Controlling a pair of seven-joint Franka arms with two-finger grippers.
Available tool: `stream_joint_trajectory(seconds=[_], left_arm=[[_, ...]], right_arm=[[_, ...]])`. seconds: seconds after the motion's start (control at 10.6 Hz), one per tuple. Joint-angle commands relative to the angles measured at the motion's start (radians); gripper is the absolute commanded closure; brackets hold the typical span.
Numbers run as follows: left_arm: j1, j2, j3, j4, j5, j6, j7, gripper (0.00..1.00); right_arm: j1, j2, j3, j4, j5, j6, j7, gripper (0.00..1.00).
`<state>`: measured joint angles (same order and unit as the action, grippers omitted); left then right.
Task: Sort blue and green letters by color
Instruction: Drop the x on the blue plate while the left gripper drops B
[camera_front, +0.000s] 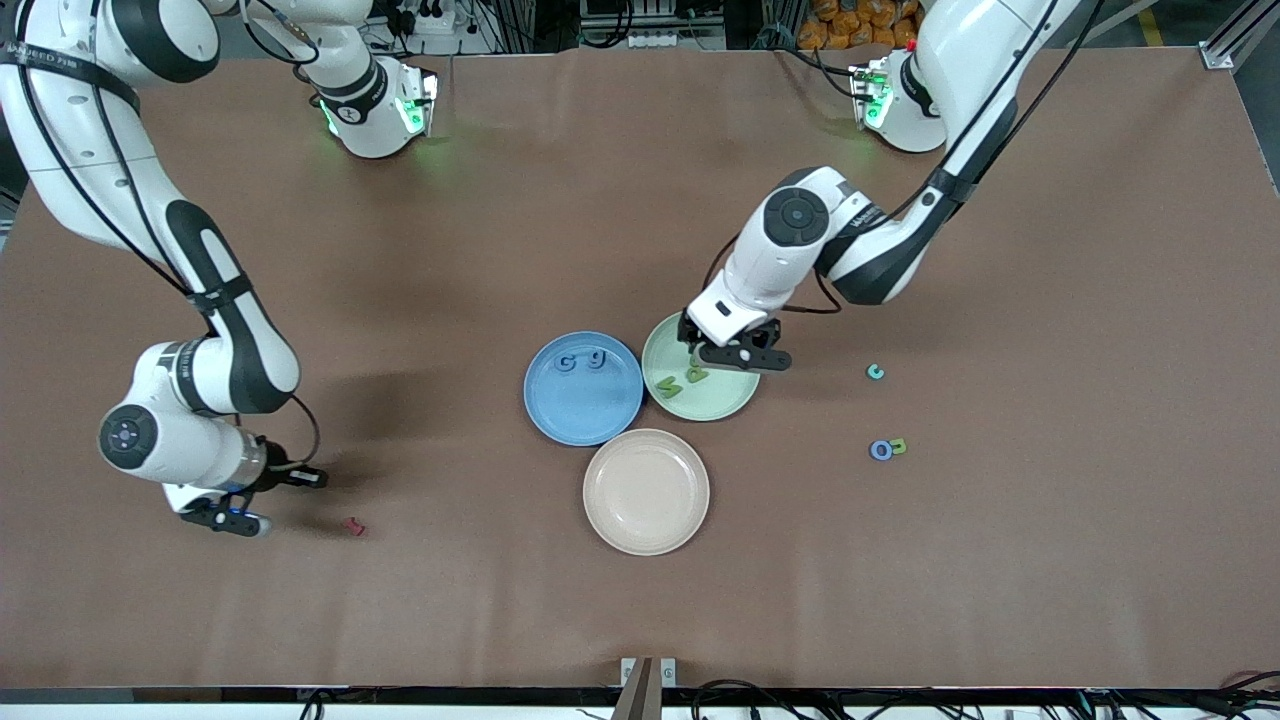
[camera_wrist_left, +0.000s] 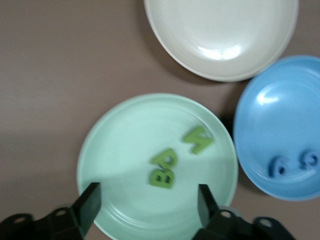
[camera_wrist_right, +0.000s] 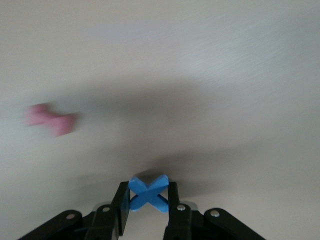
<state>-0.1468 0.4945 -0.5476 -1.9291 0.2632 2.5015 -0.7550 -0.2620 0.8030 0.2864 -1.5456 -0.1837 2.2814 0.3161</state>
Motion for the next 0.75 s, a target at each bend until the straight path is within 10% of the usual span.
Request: stream_joint_trajectory(seconds=[0.0, 0.19, 0.66], left_arm=[[0.042, -0.063, 0.090, 0.002, 0.140, -0.072, 0.050, 0.00], [0.160, -0.062, 0.090, 0.004, 0.163, -0.072, 0.304, 0.00], [0.434, 0.038, 0.086, 0.028, 0.160, -0.046, 1.159, 0.00]], right_arm=[[0.004, -0.021, 0.222, 0.096, -0.002, -0.212, 0.390, 1.00], [0.030, -0.015, 0.357, 0.096, -0.002, -0.204, 0.664, 1.00], [0.308, -0.004, 0.362, 0.088, 0.058, -0.080, 1.113, 1.00]])
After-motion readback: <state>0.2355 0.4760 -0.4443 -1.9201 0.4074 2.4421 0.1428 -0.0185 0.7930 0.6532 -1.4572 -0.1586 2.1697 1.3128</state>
